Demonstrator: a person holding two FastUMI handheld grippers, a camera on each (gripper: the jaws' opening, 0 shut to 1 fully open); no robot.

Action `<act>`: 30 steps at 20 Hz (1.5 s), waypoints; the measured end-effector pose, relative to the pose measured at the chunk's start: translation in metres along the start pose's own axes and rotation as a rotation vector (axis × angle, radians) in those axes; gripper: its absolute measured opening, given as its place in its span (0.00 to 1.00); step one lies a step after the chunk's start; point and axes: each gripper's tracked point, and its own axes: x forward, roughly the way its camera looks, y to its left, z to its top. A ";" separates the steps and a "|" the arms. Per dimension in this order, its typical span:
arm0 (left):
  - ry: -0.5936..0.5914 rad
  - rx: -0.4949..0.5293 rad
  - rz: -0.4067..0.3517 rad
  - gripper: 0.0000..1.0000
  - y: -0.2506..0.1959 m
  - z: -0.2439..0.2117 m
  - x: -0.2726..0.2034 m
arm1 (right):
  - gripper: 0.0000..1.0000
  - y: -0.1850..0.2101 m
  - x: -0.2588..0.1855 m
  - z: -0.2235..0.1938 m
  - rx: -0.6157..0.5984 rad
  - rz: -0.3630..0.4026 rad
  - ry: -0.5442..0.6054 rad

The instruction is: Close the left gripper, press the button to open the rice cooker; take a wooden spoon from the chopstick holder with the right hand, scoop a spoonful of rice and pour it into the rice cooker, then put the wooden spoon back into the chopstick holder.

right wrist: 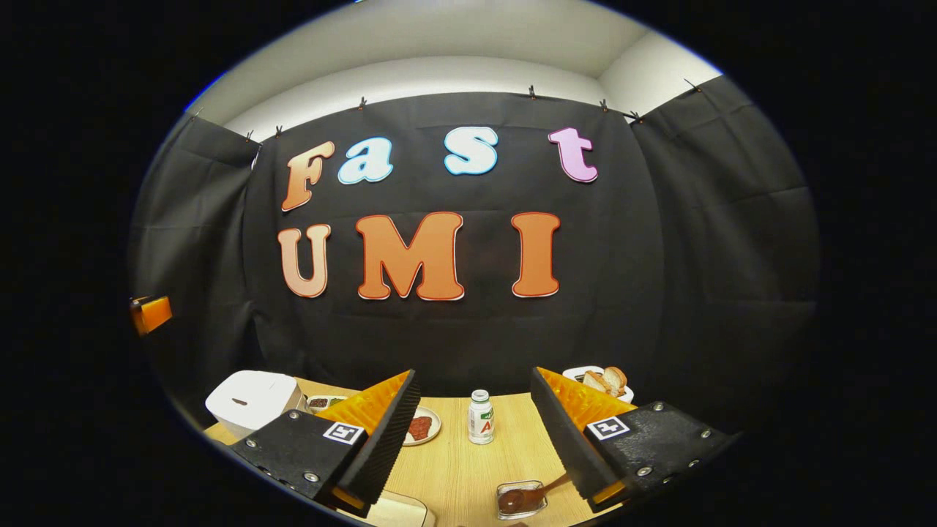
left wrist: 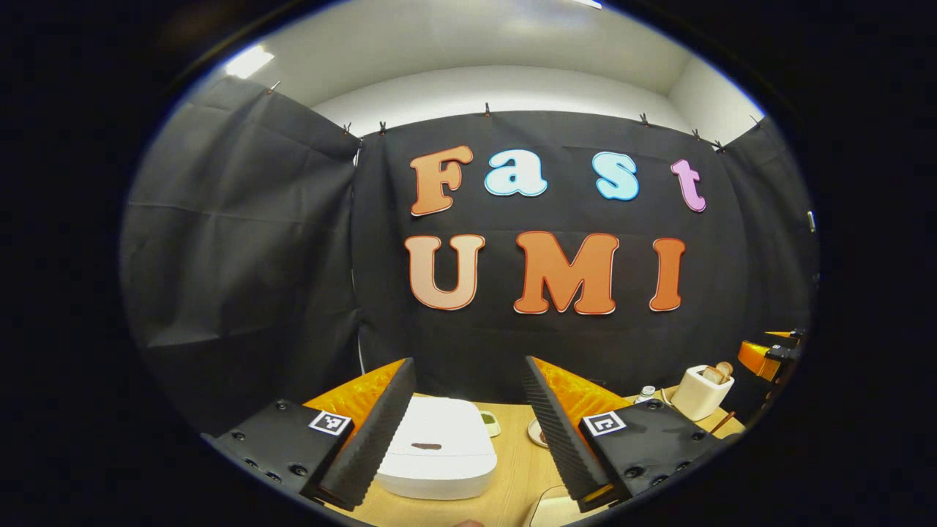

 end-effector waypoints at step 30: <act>0.668 -0.158 -0.043 0.05 0.057 -0.171 0.114 | 0.95 -0.048 -0.019 -0.042 -0.038 -0.192 0.083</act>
